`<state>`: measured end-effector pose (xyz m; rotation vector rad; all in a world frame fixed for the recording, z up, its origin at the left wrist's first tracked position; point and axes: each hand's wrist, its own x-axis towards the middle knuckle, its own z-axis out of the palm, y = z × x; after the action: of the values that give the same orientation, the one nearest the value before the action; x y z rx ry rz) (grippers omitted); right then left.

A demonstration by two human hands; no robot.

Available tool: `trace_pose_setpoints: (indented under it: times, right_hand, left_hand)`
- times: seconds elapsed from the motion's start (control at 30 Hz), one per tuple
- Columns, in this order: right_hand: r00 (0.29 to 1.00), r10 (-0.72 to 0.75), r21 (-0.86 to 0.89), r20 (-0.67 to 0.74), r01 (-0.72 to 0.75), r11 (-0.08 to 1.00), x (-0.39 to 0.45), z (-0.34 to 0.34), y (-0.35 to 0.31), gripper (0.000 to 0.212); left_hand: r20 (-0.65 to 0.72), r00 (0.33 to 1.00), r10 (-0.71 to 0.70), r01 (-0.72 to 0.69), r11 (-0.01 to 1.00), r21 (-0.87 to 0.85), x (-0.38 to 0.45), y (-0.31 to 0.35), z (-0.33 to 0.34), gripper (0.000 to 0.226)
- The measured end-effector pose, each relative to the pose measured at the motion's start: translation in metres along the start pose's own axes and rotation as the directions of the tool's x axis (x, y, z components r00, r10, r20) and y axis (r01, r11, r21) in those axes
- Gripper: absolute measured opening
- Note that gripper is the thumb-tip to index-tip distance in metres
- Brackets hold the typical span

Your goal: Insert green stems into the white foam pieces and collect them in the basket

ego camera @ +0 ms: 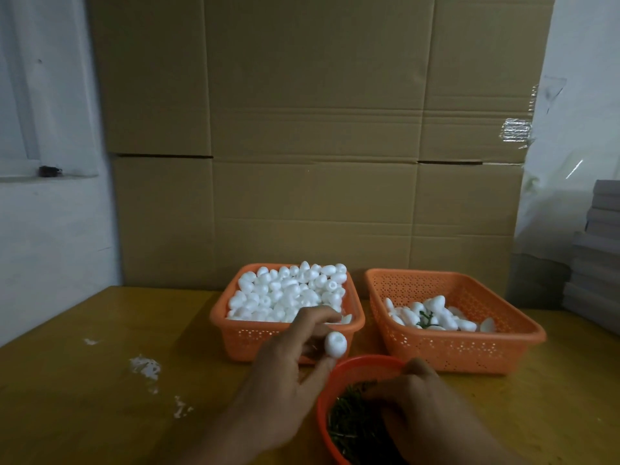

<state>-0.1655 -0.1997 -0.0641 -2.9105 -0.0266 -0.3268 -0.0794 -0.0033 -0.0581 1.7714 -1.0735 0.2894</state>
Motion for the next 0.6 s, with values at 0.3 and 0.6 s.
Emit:
trace_pose_setpoints:
  times: [0.3,0.6]
  right_hand:
    - [0.991,-0.006,-0.038,0.130,0.011,0.999,0.000,0.003,0.002,0.031]
    - [0.991,0.008,-0.028,0.130,-0.004,1.000,-0.001,0.000,-0.003,0.026]
  left_hand:
    - [0.174,0.985,-0.014,0.032,0.994,-0.100,-0.011,0.013,0.013,0.037]
    - [0.124,0.983,-0.134,0.163,0.950,-0.267,-0.013,0.008,0.021,0.036]
